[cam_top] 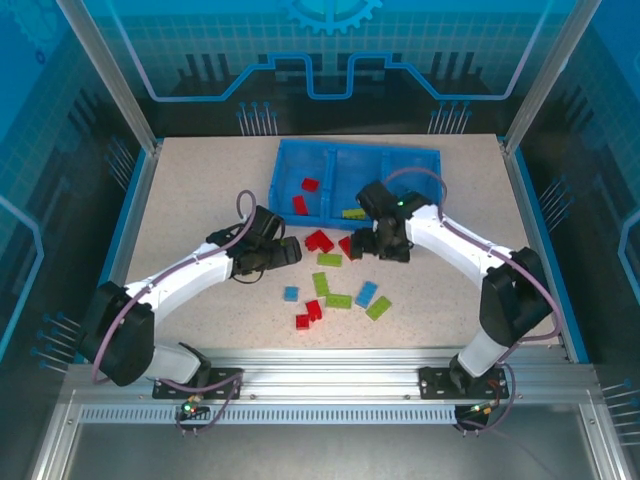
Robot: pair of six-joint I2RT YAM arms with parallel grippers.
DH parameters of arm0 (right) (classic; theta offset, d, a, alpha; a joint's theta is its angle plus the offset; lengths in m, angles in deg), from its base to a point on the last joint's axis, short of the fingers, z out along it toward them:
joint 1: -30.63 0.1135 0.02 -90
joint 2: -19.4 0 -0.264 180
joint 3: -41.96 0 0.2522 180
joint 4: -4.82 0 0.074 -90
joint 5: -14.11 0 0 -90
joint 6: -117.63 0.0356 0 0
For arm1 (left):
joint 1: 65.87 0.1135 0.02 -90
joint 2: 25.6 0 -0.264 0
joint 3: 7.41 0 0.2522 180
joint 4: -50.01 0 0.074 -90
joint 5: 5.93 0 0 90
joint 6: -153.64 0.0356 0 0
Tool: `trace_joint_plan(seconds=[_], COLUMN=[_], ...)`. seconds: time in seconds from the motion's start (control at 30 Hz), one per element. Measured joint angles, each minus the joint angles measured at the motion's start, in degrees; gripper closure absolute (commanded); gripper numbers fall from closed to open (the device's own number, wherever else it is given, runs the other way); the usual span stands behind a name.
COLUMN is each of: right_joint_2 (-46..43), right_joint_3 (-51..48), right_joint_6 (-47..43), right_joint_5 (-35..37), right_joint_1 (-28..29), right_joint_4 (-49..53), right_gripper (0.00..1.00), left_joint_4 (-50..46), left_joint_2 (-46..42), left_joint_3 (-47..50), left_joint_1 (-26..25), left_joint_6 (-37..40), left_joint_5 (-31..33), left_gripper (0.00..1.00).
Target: Sort the legos into containers by color
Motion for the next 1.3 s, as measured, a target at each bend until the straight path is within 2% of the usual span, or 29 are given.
trace_joint_plan(seconds=[0.13,0.33,1.03,1.1,1.3], right_joint_2=[0.9,3.7,14.3,14.3,14.5], right_joint_3=[-6.2,-6.6,-3.0,-2.7,-1.9], right_joint_6=[4.6,8.9,9.6,9.6,9.0], right_joint_5=[-0.5,-2.0,-4.5,-4.5,-4.8], right_joint_1=[2.6,4.7,4.7,4.7,4.7], right_joint_4=[-0.7,-3.4,-5.1,-4.9,-4.7], right_gripper=[0.14,0.16,0.38,0.42,0.63], left_joint_4=[0.0,0.0,0.0,0.0,-0.2], left_joint_2=[0.0,-1.0,-1.3,-1.4,-1.7], left_joint_3=[0.2,1.2,2.1,2.4,2.9], left_joint_1=[0.3,0.3,0.6,0.7,1.0], left_joint_6=[0.0,0.0,0.0,0.0,0.0], left_joint_5=[0.2,0.2,0.2,0.4,0.8], left_gripper=[0.01,0.01,0.01,0.01,0.01])
